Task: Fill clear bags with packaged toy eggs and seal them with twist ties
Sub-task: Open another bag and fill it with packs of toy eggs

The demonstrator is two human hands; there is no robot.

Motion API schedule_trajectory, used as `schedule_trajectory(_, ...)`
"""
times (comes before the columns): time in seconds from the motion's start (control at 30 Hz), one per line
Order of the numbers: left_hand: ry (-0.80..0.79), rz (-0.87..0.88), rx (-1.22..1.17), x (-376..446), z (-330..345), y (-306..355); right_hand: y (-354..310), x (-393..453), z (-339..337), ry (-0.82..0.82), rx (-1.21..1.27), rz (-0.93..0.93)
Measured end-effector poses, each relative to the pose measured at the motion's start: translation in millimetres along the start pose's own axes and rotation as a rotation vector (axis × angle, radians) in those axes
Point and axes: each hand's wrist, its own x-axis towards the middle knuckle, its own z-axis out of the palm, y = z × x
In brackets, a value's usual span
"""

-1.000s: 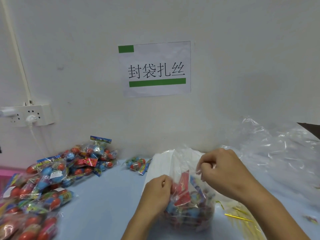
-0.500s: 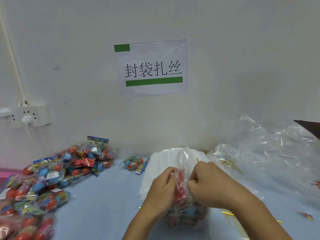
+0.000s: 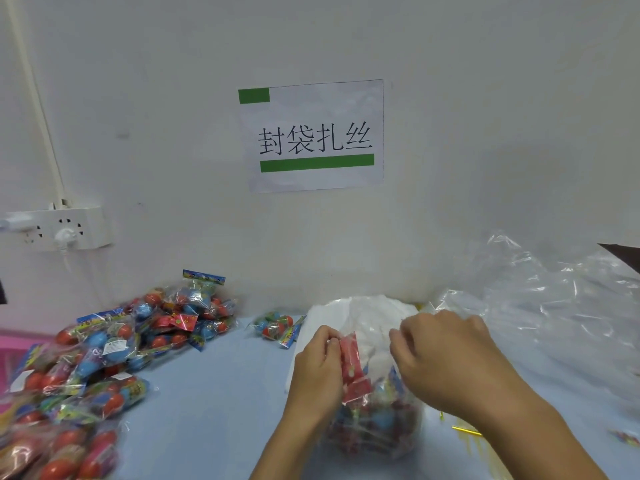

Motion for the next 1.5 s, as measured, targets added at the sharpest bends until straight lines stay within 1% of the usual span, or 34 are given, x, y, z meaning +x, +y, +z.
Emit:
schedule_trajectory(0.1, 0.023, 0.045, 0.043, 0.5, 0.1, -0.5, -4.5, -2.2, 4.6, -0.154, -0.074, 0.059)
schedule_trajectory(0.2, 0.012, 0.069, 0.067, 0.1, 0.2, -1.3, -7.2, -3.4, 8.6, -0.297, -0.072, 0.147)
schedule_trajectory(0.43, 0.000, 0.112, 0.142, 1.7, 0.8, -5.5, -8.8, -4.9, 1.9, -0.339, -0.111, 0.188)
schedule_trajectory(0.6, 0.032, 0.139, 0.164, 2.9, 1.0, -7.6, -7.3, -3.3, 1.2, -0.425, -0.118, 0.175)
schedule_trajectory(0.73, 0.052, 0.124, 0.151, 3.3, 0.5, -7.5, -3.9, -1.5, 3.7, -0.403, -0.058, 0.128)
schedule_trajectory(0.83, 0.073, 0.110, 0.137, 4.0, -0.1, -7.5, 1.2, 1.4, 6.8, -0.319, 0.029, 0.089)
schedule_trajectory(0.97, 0.105, 0.083, 0.045, 5.4, -1.7, -5.6, 9.6, 7.9, 5.3, -0.208, 0.277, 0.091)
schedule_trajectory(1.1, 0.113, 0.047, -0.033, 5.7, -1.4, -5.4, 21.5, 12.7, -3.4, -0.051, 0.459, 0.111)
schedule_trajectory(1.17, 0.120, 0.046, -0.041, 6.0, -1.5, -5.9, 25.3, 12.9, -5.3, -0.020, 0.545, 0.098)
schedule_trajectory(1.23, 0.125, 0.057, -0.034, 6.2, -1.6, -5.6, 26.0, 12.3, -7.5, -0.040, 0.598, 0.080)
schedule_trajectory(1.33, 0.127, 0.071, -0.028, 5.1, -1.3, -4.1, 24.1, 11.6, -8.1, -0.170, 0.607, 0.055)
schedule_trajectory(1.4, 0.127, 0.074, -0.022, 4.2, -1.0, -3.5, 23.7, 10.9, -5.7, -0.242, 0.559, 0.074)
schedule_trajectory(1.5, 0.122, 0.086, 0.008, 3.0, -0.3, -3.3, 24.0, 8.1, -3.1, -0.296, 0.397, 0.118)
